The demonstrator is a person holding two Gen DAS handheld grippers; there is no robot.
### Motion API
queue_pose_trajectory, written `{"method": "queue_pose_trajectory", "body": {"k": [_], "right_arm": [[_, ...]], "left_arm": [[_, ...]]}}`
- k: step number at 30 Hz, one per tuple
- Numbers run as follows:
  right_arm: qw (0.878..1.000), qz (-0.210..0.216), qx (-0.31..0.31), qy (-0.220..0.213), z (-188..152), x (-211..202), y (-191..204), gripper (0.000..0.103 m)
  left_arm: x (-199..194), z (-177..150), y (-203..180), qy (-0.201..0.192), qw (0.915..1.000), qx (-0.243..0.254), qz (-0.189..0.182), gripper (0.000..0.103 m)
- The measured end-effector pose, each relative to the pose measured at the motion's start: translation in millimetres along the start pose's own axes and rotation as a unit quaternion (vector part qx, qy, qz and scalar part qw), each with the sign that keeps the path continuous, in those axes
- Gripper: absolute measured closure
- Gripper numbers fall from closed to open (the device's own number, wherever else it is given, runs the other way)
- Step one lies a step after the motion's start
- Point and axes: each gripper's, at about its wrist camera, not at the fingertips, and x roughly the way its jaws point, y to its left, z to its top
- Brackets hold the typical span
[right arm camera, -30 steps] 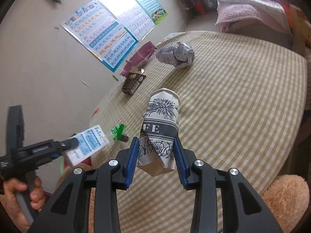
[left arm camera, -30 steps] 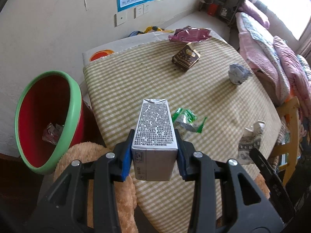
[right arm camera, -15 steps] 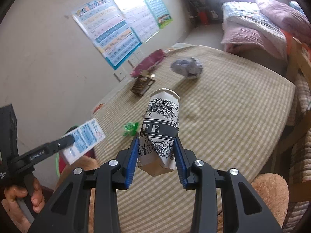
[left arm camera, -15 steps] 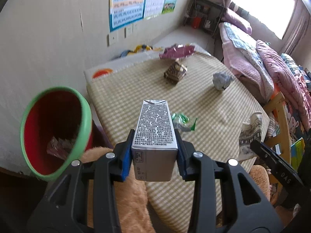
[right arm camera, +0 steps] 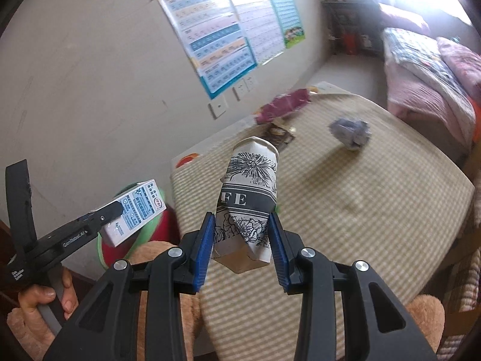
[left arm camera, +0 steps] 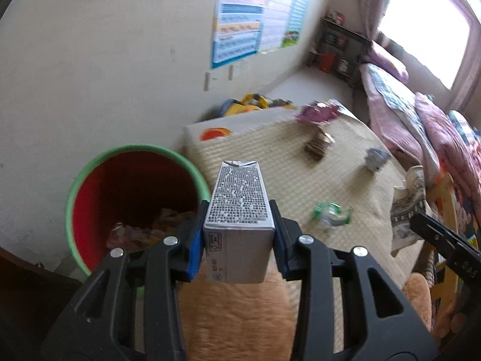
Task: Collect trash
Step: 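Carry the carton and cup over the red bucket and open both tools to drop them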
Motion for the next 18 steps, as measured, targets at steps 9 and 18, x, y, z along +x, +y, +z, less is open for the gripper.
{"method": "queue_pose_trajectory", "body": {"k": [9,18], "right_arm": [[0.997,0.034,-0.069,0.026,10.5,32.9,69.8,0.068],[0.988,0.1,-0.094,0.065,18.4,77.2,130.0,0.068]], "left_arm": [[-4.6,-1.2,72.8,-0.012,0.9973,-0.065,0.032,0.066],[4.6,-12.6,132.2,0.007,0.9906,-0.125,0.055,0.066]]}}
